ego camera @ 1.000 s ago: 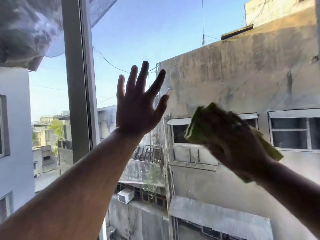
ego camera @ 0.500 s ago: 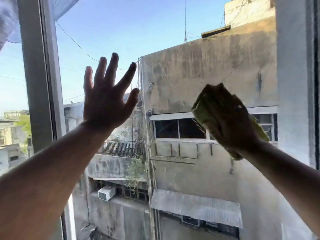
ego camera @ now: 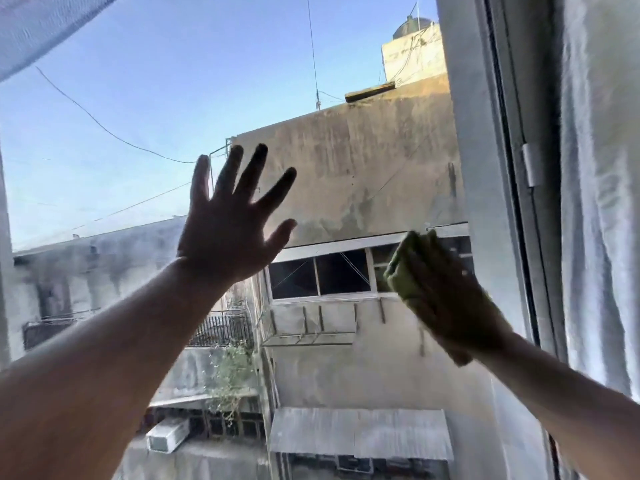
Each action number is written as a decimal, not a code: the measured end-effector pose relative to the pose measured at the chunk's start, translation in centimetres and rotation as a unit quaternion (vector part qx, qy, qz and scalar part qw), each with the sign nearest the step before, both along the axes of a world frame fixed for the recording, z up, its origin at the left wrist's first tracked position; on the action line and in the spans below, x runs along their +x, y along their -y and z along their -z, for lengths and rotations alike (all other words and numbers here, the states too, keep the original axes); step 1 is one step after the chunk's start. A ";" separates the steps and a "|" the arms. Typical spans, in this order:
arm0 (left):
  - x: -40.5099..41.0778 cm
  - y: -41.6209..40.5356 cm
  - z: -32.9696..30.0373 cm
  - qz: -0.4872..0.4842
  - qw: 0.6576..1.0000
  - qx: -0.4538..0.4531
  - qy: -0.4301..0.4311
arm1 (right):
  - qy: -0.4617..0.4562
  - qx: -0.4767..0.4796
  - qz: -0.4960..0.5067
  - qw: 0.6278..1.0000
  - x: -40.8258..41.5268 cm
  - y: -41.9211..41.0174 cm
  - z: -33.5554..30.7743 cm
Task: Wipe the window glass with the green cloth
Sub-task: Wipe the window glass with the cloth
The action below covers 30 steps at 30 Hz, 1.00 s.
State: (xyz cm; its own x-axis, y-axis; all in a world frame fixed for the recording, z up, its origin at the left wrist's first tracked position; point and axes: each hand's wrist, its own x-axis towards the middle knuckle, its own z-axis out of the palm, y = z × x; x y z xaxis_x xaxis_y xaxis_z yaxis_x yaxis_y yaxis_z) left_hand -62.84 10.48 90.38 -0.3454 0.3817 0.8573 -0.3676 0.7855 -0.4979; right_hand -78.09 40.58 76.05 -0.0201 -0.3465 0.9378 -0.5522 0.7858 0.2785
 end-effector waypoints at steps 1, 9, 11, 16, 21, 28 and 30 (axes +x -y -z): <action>-0.2 -0.1 0.1 0.001 1.000 -0.005 -0.010 | 0.004 -0.055 0.006 0.998 -0.7 -1.7 -2.3; -0.2 0.0 0.0 0.013 1.000 -0.014 -0.021 | -0.034 -0.018 -0.057 0.998 4.7 13.0 0.7; -0.1 0.0 0.0 0.014 1.000 -0.011 -0.013 | -0.094 0.232 -0.070 0.966 5.6 12.6 3.7; -0.1 0.1 0.3 0.026 0.999 -0.009 -0.024 | -0.090 0.227 0.035 0.969 0.8 -1.0 -5.7; -0.1 0.0 0.2 0.038 0.999 0.000 -0.014 | -0.003 -0.103 0.012 0.995 2.4 3.1 -7.5; 0.1 0.1 0.1 0.051 0.999 0.011 -0.004 | -0.099 0.376 -0.109 0.915 9.6 16.6 9.2; 0.1 0.4 0.2 0.045 0.999 0.013 -0.003 | -0.091 0.376 -0.089 0.918 7.8 14.0 8.4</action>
State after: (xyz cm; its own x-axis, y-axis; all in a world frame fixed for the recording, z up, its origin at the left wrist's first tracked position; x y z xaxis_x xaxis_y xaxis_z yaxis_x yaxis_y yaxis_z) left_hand -62.73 10.12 90.17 -0.3056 0.3890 0.8691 -0.2971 0.8282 -0.4752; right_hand -70.29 26.59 67.68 0.2336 -0.8796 0.4144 -0.5434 0.2354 0.8058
